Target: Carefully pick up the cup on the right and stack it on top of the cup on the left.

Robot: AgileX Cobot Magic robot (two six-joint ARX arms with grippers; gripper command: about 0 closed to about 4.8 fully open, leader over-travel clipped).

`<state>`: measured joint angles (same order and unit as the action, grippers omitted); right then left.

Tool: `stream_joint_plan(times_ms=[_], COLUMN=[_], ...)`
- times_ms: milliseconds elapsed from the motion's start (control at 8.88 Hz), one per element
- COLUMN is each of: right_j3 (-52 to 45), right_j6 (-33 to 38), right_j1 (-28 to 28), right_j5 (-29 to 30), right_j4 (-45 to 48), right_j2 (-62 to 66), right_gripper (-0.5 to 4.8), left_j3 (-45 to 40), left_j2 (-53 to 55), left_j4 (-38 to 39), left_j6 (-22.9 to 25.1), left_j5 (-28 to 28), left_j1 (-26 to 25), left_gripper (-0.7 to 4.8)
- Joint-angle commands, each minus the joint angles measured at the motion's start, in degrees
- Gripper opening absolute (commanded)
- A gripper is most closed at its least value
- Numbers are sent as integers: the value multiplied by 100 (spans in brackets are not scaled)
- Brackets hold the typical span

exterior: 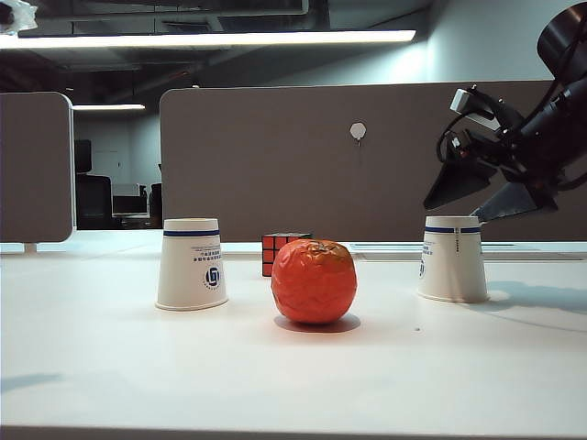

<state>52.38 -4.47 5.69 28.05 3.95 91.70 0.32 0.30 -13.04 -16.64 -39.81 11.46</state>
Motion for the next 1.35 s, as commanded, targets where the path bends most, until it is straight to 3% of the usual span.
stream_joint_plan(times_ms=[113, 788, 901, 1014, 1239, 1351], right_j3=[11, 11, 11, 13, 555, 1064], right_j6=[-4, -4, -2, 15, 476, 568], right_j1=[0, 4, 4, 374, 643, 1279], right_j5=[0, -111, -101, 31, 361, 623], right_j4=[-140, 205, 229, 494, 684, 713], right_j2=[103, 330, 330, 323, 317, 317], right_gripper=[420, 417, 333, 300, 300, 301], left_j3=[11, 11, 11, 11, 11, 11], left_j2=[2, 2, 2, 2, 2, 2], left_j4=[-72, -72, -72, -72, -70, -70], left_j6=[-31, -31, -31, -31, -31, -28], left_j5=[15, 13, 13, 13, 15, 15], left_j1=[2, 4, 4, 2, 2, 2], left_gripper=[-3, -3, -3, -3, -3, -2])
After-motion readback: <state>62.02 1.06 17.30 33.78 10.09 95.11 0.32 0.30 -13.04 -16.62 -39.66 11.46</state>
